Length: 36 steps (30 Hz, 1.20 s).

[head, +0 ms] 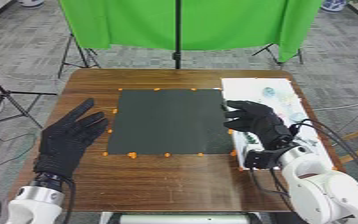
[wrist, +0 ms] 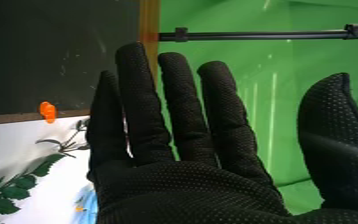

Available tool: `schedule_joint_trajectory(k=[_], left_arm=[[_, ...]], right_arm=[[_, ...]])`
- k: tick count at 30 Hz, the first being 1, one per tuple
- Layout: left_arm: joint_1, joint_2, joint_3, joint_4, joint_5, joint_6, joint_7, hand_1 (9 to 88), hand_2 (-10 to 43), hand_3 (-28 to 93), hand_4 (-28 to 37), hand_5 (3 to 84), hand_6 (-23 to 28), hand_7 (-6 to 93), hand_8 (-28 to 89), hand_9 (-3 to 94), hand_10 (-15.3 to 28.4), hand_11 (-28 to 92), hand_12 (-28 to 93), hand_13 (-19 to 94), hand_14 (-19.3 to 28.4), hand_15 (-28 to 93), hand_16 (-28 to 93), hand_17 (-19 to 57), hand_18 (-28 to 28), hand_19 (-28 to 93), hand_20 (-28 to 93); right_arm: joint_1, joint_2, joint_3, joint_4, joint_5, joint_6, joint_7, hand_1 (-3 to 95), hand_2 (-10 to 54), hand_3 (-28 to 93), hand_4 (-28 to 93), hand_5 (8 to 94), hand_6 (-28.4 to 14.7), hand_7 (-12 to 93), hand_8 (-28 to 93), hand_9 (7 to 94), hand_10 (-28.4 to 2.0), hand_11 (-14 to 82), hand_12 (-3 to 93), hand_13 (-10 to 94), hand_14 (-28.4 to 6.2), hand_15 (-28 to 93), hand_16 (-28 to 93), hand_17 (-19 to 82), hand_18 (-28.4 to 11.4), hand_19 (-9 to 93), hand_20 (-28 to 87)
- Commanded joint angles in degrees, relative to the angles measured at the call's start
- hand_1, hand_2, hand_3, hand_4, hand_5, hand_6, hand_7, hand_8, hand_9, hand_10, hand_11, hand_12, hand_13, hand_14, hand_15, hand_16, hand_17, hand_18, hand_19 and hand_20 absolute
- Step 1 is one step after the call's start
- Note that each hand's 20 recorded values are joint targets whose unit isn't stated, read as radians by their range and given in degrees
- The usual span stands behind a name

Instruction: Arrange flowers

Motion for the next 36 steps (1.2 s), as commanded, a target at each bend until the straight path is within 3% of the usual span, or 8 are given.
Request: schedule_joint_trajectory(k=[1, 17, 23, 26, 30, 33, 36], left_arm=[[0.6, -0.31, 0.27, 0.4, 0.02, 0.35, -0.15, 23.5, 6.3, 78, -20.8, 35.4, 8.4, 15.8, -10, 33.2, 21.5, 28, 12, 22, 27.8, 48, -7, -12.4, 22.4, 49, 14], [0.6, -0.34, 0.12, 0.19, 0.07, 0.47, -0.41, 23.6, 6.5, 78, -20.8, 35.5, 8.4, 16.0, -11, 33.2, 21.4, 28, 12, 22, 27.9, 48, -8, -12.3, 22.4, 49, 14], [0.8, -0.58, -0.53, -0.06, 0.39, 0.41, -0.73, 23.6, 6.5, 78, -20.8, 35.6, 8.5, 16.0, -11, 33.3, 21.5, 28, 12, 22, 27.8, 49, -8, -12.3, 22.4, 49, 14], [0.8, -0.8, -0.83, -0.07, 0.5, 0.06, -1.14, 23.6, 6.5, 78, -20.7, 35.5, 8.5, 16.0, -11, 33.2, 21.5, 28, 12, 22, 27.8, 49, -8, -12.3, 22.4, 49, 14], [0.8, -0.87, -0.52, -0.09, 0.69, 0.45, -1.82, 23.7, 6.5, 78, -20.8, 35.6, 8.6, 15.9, -11, 33.2, 21.5, 28, 12, 22, 27.9, 49, -8, -12.3, 22.4, 49, 14], [0.4, -1.01, -0.39, 0.02, 0.66, 0.01, -2.27, 23.7, 6.6, 79, -20.8, 35.7, 8.7, 16.0, -11, 33.3, 21.5, 28, 12, 22, 27.9, 49, -8, -12.2, 22.4, 49, 14], [0.4, -0.85, -0.33, 0.0, 0.54, 0.3, -1.78, 23.7, 6.6, 79, -20.7, 35.8, 8.8, 16.0, -11, 33.2, 21.5, 28, 12, 22, 27.9, 49, -8, -12.3, 22.4, 49, 14]], right_arm=[[-0.2, 0.3, 0.0, -0.7, -0.7, 0.9, 0.2, 14.4, 9.6, 81, -26, 45.8, -4.2, 22, -15, 49.1, -16.4, 19.5, 11.8, 41, -18.4, 37, 11, 7, -20.2, 59, 14], [-0.5, 1.7, 0.3, -1.8, -2.4, 4.1, 0.5, 14.3, 9.5, 81, -26, 46.0, -4.2, 22, -15, 49.5, -16.4, 19.9, 11.8, 42, -18.3, 38, 10, 8, -20.3, 59, 14], [-1.4, 2.5, 0.5, -2.8, -6.5, 7.2, 4.2, 14.3, 9.1, 81, -25, 46.2, -4.4, 22, -15, 49.7, -16.5, 20.0, 11.8, 42, -18.3, 39, 10, 9, -20.4, 60, 14], [-1.3, 3.4, -0.9, -3.5, -12.2, 11.4, 8.8, 14.6, 8.7, 81, -25, 46.2, -4.3, 22, -15, 49.9, -16.5, 20.3, 11.9, 44, -18.2, 40, 10, 9, -20.6, 61, 14], [2.3, 3.4, -5.3, -4.4, -23.4, 18.0, 21.3, 18.2, 6.4, 83, -24, 47.1, -4.9, 22, -15, 51.7, -17.1, 22.1, 12.1, 47, -17.2, 46, 9, 12, -20.2, 65, 13], [2.5, 3.1, -5.5, -5.1, -28.4, 19.3, 27.5, 21.1, 4.4, 84, -23, 47.9, -5.4, 23, -16, 52.2, -17.6, 23.3, 12.5, 50, -16.3, 50, 8, 15, -20.2, 69, 13], [2.9, 3.1, -6.0, -5.6, -33.1, 18.1, 32.6, 23.1, 2.8, 83, -22, 48.6, -6.0, 24, -16, 52.4, -18.4, 24.4, 12.8, 51, -15.9, 54, 8, 17, -20.2, 73, 12]])
